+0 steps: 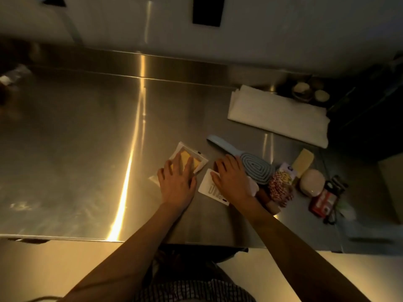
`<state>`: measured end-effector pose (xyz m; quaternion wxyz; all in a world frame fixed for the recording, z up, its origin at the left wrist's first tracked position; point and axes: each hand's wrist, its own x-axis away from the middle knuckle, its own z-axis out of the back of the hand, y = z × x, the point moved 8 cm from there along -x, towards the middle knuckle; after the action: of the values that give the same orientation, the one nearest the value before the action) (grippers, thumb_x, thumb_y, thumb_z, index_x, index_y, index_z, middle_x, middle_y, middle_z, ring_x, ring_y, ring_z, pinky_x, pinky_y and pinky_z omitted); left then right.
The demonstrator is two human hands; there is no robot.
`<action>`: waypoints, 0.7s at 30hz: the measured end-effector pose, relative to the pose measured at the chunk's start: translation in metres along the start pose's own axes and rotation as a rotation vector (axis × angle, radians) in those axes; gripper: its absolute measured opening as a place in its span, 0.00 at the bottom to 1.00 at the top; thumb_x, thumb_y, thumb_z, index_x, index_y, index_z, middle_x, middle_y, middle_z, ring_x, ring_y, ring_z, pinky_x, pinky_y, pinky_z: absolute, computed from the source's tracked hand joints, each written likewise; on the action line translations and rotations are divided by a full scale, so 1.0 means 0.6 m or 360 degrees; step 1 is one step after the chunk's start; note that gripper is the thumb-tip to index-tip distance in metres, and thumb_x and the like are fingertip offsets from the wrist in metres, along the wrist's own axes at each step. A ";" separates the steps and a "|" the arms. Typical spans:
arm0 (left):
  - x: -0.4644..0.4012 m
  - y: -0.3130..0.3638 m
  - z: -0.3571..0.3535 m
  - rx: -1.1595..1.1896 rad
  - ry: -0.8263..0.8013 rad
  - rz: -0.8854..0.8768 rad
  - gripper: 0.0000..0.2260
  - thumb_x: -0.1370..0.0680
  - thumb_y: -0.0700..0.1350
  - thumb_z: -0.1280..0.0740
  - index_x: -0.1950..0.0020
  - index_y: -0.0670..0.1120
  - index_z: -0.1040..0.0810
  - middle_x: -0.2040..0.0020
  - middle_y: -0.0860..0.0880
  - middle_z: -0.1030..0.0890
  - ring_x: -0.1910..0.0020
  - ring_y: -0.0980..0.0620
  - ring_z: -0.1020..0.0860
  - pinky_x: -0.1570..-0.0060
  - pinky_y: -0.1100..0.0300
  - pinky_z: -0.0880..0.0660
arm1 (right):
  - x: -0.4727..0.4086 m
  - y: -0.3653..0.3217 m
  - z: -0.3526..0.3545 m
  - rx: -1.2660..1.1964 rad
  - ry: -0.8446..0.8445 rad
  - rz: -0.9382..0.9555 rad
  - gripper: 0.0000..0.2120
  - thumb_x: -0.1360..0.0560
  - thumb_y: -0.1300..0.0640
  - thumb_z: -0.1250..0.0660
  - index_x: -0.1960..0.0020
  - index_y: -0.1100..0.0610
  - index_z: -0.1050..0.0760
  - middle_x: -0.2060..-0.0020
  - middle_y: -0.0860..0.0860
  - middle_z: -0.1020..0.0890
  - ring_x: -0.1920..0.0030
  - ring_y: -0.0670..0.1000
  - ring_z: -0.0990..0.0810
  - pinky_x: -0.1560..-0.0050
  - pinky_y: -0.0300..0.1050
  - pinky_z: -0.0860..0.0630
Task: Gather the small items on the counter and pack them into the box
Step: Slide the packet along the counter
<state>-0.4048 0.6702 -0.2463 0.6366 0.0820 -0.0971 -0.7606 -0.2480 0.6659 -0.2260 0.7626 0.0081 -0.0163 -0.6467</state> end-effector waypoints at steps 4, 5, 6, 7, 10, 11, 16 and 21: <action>-0.001 0.052 -0.007 0.0014 0.0020 -0.0044 0.26 0.23 0.58 0.39 0.26 0.52 0.36 0.27 0.42 0.36 0.32 0.37 0.36 0.38 0.41 0.36 | 0.013 0.034 -0.005 -0.0034 0.0007 -0.0063 0.24 0.21 0.47 0.50 0.37 0.61 0.28 0.40 0.58 0.24 0.35 0.58 0.30 0.30 0.59 0.39; -0.002 0.062 -0.010 0.0017 0.0019 -0.0051 0.26 0.23 0.58 0.40 0.26 0.52 0.36 0.27 0.42 0.36 0.32 0.37 0.36 0.38 0.42 0.36 | 0.017 0.041 -0.005 -0.0045 0.0022 -0.0091 0.24 0.21 0.47 0.51 0.36 0.62 0.28 0.40 0.59 0.24 0.35 0.59 0.30 0.30 0.59 0.39; -0.003 0.070 -0.013 0.0014 0.0024 -0.0059 0.26 0.23 0.58 0.41 0.26 0.52 0.36 0.27 0.42 0.36 0.32 0.36 0.36 0.39 0.42 0.36 | 0.021 0.047 -0.005 -0.0053 0.0041 -0.0117 0.24 0.21 0.48 0.50 0.36 0.62 0.27 0.40 0.59 0.23 0.34 0.59 0.30 0.30 0.60 0.38; -0.005 0.077 -0.015 0.0004 0.0025 -0.0063 0.26 0.23 0.58 0.42 0.27 0.51 0.35 0.27 0.42 0.36 0.33 0.36 0.35 0.39 0.42 0.35 | 0.023 0.049 -0.006 -0.0055 0.0057 -0.0132 0.24 0.21 0.49 0.50 0.36 0.62 0.27 0.39 0.59 0.23 0.34 0.59 0.29 0.30 0.60 0.38; -0.009 0.093 -0.021 -0.0021 0.0028 -0.0051 0.26 0.24 0.59 0.45 0.27 0.51 0.34 0.27 0.42 0.36 0.33 0.36 0.35 0.41 0.43 0.35 | 0.028 0.048 -0.010 -0.0064 0.0089 -0.0136 0.25 0.21 0.49 0.50 0.36 0.63 0.27 0.38 0.60 0.23 0.33 0.59 0.29 0.30 0.60 0.39; -0.010 0.098 -0.022 -0.0023 0.0035 -0.0046 0.26 0.24 0.59 0.46 0.27 0.51 0.34 0.27 0.42 0.35 0.34 0.36 0.34 0.41 0.43 0.35 | 0.030 0.049 -0.011 -0.0074 0.0090 -0.0140 0.25 0.21 0.49 0.51 0.35 0.64 0.27 0.37 0.60 0.24 0.33 0.59 0.30 0.30 0.60 0.39; -0.010 0.108 -0.026 -0.0020 0.0062 -0.0010 0.26 0.23 0.59 0.46 0.27 0.51 0.35 0.26 0.42 0.37 0.33 0.37 0.35 0.40 0.43 0.36 | 0.035 0.051 -0.016 -0.0047 0.0078 -0.0146 0.28 0.21 0.48 0.54 0.34 0.65 0.29 0.35 0.61 0.26 0.31 0.59 0.31 0.29 0.60 0.39; -0.007 0.110 -0.028 -0.0003 -0.0003 0.0034 0.28 0.23 0.61 0.49 0.26 0.51 0.36 0.25 0.41 0.39 0.31 0.36 0.37 0.38 0.41 0.37 | 0.037 0.050 -0.008 -0.0095 0.0104 -0.0127 0.29 0.20 0.48 0.57 0.33 0.65 0.29 0.35 0.61 0.26 0.31 0.59 0.32 0.29 0.59 0.41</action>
<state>-0.3370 0.6625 -0.2459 0.6447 0.0798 -0.0978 -0.7539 -0.2145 0.6488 -0.2297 0.7363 0.0070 0.0282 -0.6761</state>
